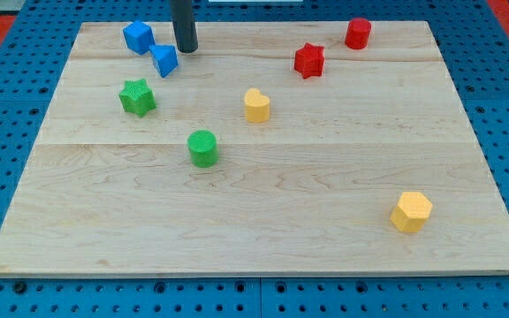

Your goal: Push the blue triangle to the green star

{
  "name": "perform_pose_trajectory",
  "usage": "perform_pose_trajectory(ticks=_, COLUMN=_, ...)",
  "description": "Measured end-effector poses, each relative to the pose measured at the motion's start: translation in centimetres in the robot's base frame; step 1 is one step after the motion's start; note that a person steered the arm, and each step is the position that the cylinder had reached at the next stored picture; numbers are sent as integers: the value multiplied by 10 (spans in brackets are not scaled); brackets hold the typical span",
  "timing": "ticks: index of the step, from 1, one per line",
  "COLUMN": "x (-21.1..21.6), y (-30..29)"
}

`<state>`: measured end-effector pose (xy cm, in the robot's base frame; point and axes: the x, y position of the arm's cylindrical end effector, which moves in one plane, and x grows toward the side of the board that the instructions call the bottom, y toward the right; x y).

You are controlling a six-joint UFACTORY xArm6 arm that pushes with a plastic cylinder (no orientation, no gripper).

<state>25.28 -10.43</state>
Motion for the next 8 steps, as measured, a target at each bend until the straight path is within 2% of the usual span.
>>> perform_pose_trajectory(ticks=3, x=5, y=-78)
perform_pose_trajectory(ticks=4, x=3, y=-69)
perform_pose_trajectory(ticks=6, x=3, y=-14)
perform_pose_trajectory(ticks=8, x=12, y=-21)
